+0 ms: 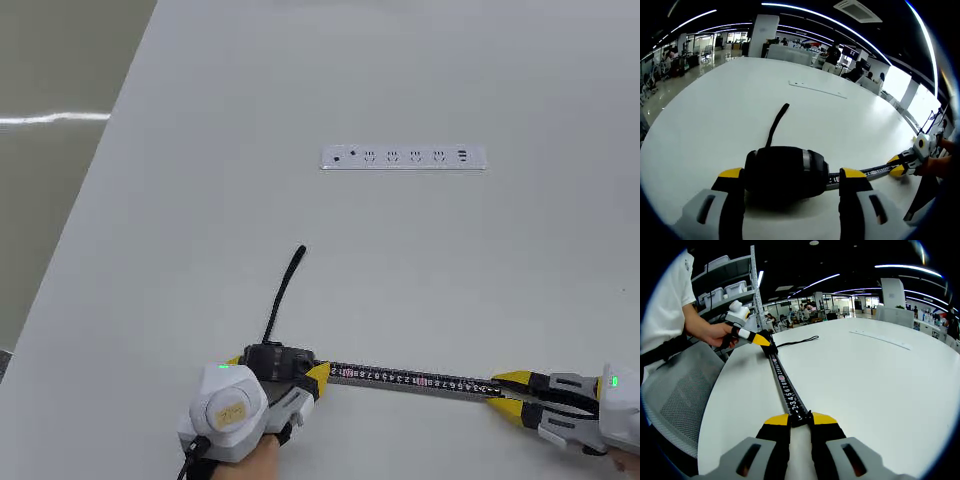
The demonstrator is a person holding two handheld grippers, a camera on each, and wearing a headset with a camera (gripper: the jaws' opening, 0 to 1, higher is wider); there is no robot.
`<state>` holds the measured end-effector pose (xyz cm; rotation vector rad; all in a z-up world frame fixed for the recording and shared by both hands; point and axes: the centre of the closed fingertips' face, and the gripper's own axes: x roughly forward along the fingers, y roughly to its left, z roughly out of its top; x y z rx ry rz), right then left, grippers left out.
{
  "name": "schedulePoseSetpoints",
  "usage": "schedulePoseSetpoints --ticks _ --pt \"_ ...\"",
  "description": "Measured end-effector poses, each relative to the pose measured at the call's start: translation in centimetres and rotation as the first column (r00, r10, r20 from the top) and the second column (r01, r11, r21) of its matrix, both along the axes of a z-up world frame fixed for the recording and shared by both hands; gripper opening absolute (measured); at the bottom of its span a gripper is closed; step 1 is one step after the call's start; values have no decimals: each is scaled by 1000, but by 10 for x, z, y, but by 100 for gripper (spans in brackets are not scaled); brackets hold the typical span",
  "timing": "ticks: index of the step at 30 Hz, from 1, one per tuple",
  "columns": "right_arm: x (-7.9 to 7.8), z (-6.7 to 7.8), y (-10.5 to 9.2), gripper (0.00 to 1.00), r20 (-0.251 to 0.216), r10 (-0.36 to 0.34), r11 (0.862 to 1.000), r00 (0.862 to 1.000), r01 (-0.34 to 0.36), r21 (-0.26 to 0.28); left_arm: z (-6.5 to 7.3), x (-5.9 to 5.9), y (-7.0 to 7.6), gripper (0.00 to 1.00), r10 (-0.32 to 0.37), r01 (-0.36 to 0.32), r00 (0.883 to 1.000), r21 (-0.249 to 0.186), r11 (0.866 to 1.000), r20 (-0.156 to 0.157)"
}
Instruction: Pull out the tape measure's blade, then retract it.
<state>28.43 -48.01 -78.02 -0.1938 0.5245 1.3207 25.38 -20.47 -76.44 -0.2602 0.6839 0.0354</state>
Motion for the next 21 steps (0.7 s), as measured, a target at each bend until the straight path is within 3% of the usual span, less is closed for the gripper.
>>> schedulePoseSetpoints --ticks 21 --pt "0 -3 -2 14 2 1 1000 1000 -1 2 -9 0 4 71 38 -39 998 -9 999 -56"
